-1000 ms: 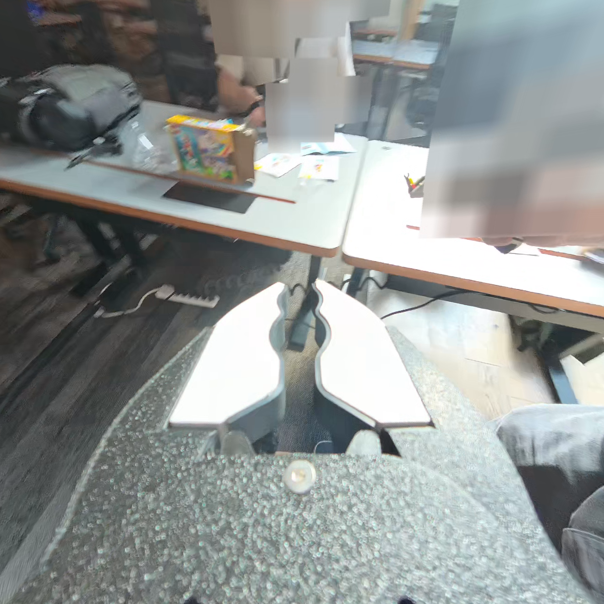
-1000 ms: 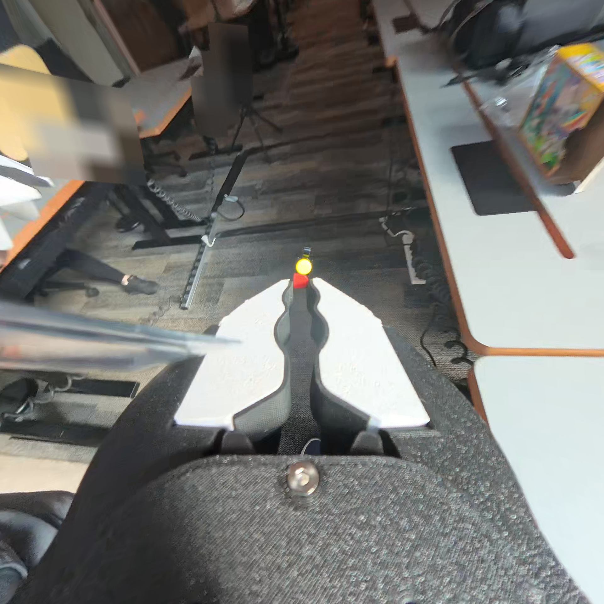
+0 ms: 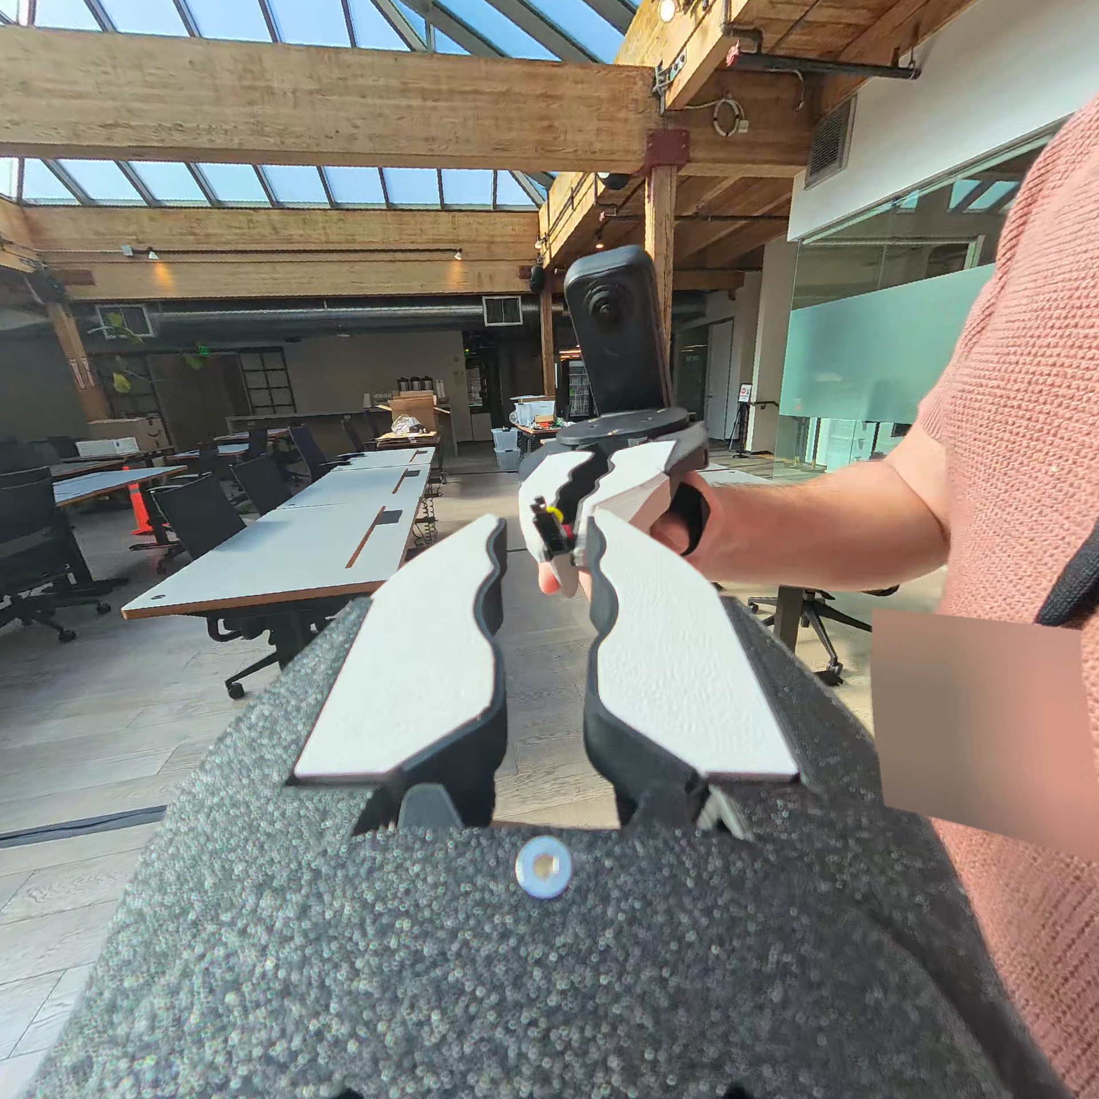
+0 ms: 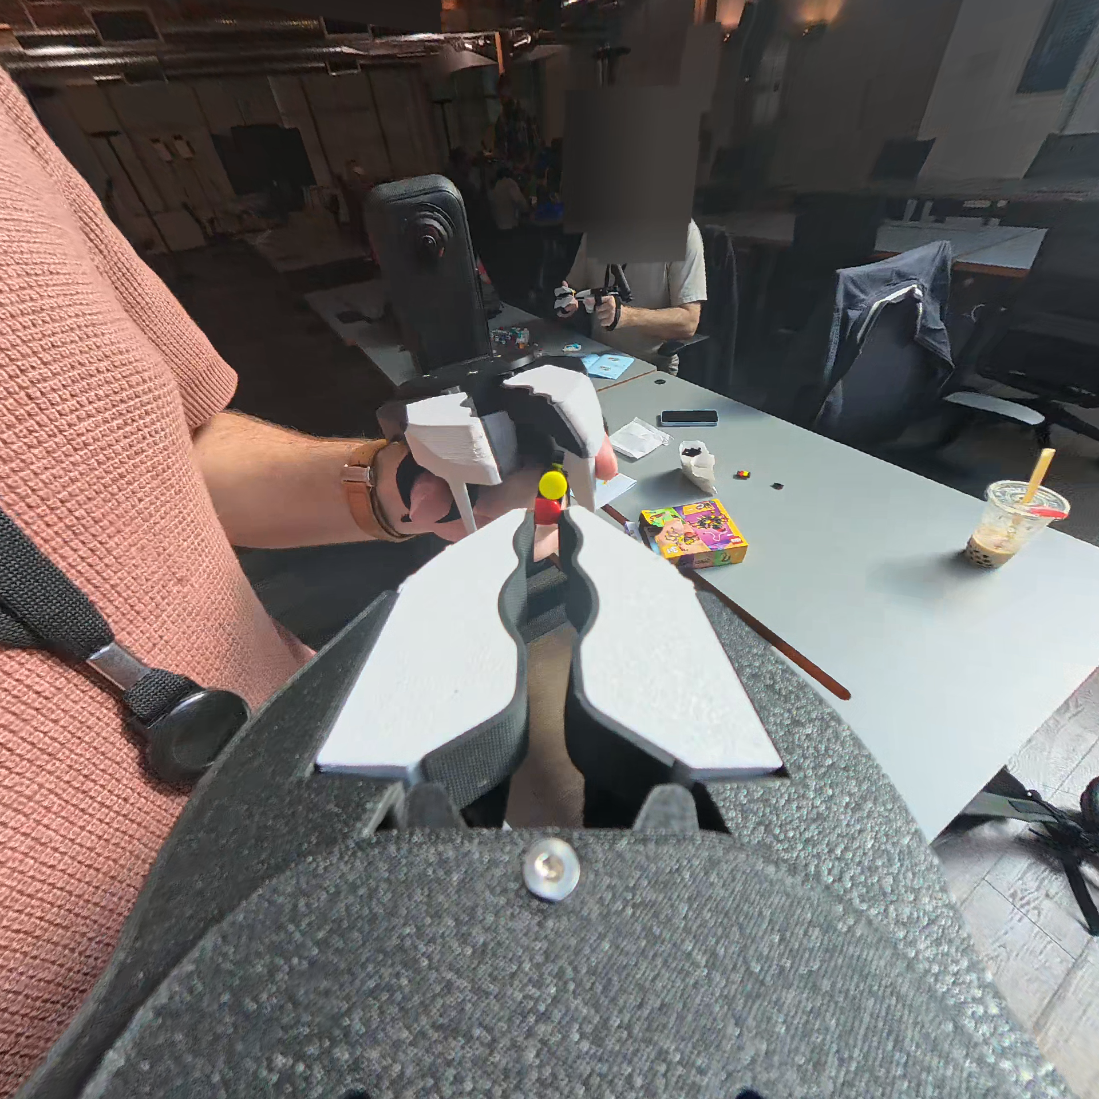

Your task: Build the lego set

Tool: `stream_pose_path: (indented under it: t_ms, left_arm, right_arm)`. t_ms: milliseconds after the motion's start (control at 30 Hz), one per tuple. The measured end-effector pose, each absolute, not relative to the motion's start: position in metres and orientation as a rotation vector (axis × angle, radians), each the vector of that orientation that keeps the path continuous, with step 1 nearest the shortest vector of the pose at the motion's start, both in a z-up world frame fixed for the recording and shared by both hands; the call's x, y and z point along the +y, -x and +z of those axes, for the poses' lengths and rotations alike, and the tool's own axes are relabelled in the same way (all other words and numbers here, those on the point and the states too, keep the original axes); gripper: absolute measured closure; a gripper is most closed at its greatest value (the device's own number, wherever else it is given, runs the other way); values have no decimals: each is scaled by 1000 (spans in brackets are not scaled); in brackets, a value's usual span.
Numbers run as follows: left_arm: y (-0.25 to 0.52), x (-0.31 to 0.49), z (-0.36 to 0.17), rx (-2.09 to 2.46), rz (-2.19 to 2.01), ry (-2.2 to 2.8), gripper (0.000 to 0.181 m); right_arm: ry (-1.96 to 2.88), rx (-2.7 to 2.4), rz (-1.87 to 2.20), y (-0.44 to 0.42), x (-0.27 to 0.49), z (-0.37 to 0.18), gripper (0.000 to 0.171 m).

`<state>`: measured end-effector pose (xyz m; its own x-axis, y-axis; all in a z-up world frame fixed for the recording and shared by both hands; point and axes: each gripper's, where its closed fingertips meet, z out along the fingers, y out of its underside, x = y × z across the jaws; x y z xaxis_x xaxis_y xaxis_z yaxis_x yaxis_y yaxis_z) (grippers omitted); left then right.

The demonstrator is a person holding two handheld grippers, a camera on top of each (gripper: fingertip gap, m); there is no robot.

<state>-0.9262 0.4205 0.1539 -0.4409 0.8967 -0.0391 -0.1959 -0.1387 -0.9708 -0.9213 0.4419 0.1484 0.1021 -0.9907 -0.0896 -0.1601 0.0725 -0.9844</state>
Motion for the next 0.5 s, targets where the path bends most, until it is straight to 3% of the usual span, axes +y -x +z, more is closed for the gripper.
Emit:
stream_pose_path:
  t_ms: [333,500]
  left_arm:
    - [921,115,31,-1685,1699,458,158]
    - [917,-36,37,-1717,1704,316,160]
  right_arm:
    - [1274,1448,-1143,999,144,116,164]
    - [1210,1530,-1104,1021,-29,123,164]
